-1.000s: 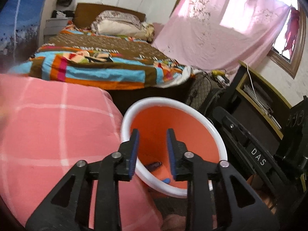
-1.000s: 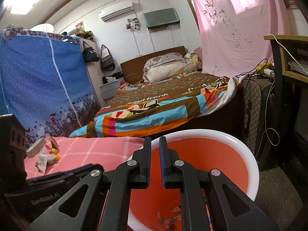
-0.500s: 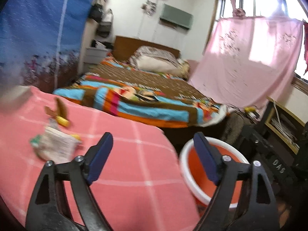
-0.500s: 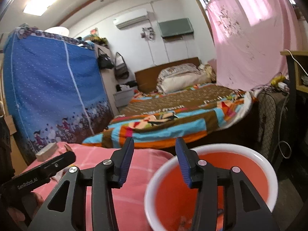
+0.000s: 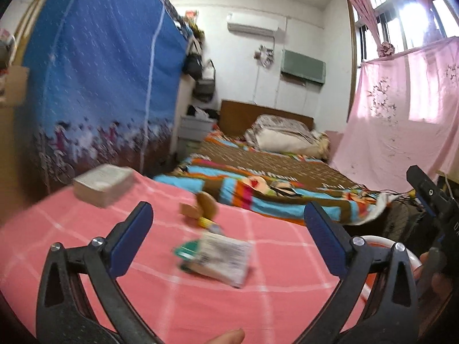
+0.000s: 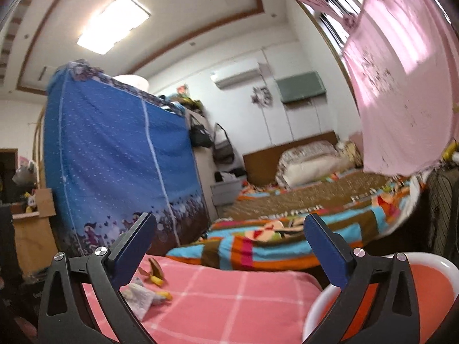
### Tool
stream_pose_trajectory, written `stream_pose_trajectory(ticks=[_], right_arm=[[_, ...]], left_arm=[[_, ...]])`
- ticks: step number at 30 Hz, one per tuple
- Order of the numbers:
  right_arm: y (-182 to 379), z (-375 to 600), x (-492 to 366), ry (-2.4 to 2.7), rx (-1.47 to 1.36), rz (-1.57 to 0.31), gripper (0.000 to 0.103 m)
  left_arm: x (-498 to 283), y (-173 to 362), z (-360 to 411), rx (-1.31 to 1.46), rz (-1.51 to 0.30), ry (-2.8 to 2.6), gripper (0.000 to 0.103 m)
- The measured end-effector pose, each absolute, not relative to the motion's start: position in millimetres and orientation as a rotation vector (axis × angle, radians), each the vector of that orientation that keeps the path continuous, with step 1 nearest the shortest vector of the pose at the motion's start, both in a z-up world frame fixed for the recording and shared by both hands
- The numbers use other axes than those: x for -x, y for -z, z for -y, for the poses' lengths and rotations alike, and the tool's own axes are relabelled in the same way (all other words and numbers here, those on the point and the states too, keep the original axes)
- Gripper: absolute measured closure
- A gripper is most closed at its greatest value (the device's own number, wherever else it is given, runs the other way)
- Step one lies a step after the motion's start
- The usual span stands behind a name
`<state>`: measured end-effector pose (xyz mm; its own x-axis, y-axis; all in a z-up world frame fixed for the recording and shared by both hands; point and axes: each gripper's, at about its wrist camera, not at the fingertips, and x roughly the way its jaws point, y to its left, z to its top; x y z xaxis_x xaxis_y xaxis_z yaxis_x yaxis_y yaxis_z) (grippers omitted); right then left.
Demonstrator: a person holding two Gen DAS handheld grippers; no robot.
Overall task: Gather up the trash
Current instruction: 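Move both tools back over the bedspread toward the remaining trash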
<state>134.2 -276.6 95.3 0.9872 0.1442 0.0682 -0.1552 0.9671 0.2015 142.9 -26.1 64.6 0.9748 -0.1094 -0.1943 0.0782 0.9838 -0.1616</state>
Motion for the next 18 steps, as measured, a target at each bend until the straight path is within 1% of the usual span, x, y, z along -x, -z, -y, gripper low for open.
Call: stream_pose_trajectory(ticks=[5,8,14,18], right_arm=[[-94.4,250.2,-137.5,-0.184,-0.153,0.101,0.0],[-91.2,240.3,-142.3,-0.194,-0.136,0.097,0.0],[-80.5,215.9,-160.4,-0.215,-0.104,0.036,0.0],[-73.7,199.6,-175.5,-0.239,-0.076,-0.046,0.0]], left_arm=[[-139.0,-62.4,1.4,0.125,-0.159,0.058,0.0],[-141.4,-59.0,-9.0,0.101,-0.154,0.036,0.0],[-145.5,-51.0,-30.3,0.098,-0.133,-0.009,0.0],[-156.6,-50.8,-41.9,0.083,-0.2,-0.05,0.0]])
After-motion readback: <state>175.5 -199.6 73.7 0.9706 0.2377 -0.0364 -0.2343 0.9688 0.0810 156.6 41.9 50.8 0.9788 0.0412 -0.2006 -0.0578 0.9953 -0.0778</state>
